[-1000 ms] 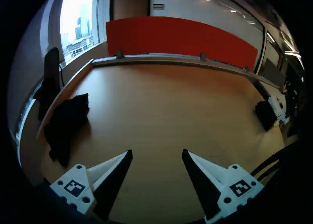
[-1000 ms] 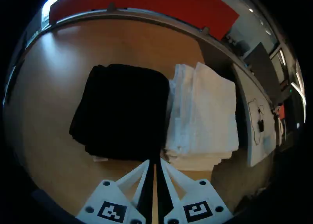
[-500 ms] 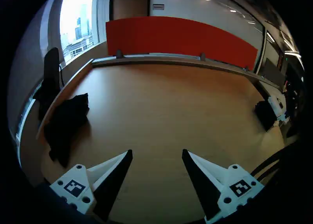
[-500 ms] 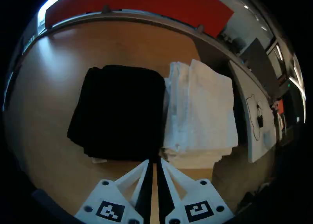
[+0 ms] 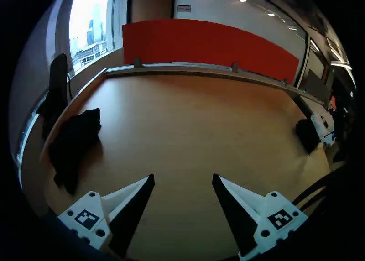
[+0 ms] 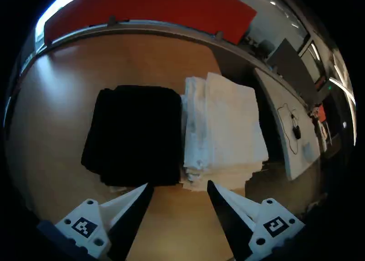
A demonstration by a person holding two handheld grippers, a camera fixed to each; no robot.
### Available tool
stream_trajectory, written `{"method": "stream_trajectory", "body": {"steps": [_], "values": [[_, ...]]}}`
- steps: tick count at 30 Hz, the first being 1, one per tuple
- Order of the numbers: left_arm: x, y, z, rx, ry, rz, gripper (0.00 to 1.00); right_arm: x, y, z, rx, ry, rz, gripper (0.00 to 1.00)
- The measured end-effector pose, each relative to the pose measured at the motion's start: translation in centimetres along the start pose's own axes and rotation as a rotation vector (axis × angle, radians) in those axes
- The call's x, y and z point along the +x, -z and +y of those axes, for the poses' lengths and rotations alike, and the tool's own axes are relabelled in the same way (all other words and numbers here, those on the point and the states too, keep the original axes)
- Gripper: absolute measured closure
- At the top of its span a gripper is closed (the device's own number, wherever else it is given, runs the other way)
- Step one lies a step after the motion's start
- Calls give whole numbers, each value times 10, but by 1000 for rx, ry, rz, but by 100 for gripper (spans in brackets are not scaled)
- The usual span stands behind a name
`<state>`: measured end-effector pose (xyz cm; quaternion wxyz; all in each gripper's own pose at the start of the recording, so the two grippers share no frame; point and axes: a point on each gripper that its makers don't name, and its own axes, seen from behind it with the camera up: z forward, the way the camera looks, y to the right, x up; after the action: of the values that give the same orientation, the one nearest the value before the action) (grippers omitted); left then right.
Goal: Fold towel
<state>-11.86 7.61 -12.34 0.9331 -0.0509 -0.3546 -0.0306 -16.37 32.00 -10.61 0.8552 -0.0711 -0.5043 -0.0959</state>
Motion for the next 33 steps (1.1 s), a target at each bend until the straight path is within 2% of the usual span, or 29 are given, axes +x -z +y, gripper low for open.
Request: {"method": "stream_trajectory", "body": {"steps": [8, 14, 26, 33], "values": [[1, 0, -3, -14, -4, 3, 6, -1, 8, -6, -3, -17, 10, 10], [5, -1, -4, -32, -2, 9, 6, 6, 17, -23, 26, -44, 37, 10], [13, -3, -12, -51, -8, 22, 6, 30, 40, -77, 101, -61, 114, 10], [19, -4, -18, -61, -3, 34, 6, 53, 58, -120, 147, -70, 184, 10]]}}
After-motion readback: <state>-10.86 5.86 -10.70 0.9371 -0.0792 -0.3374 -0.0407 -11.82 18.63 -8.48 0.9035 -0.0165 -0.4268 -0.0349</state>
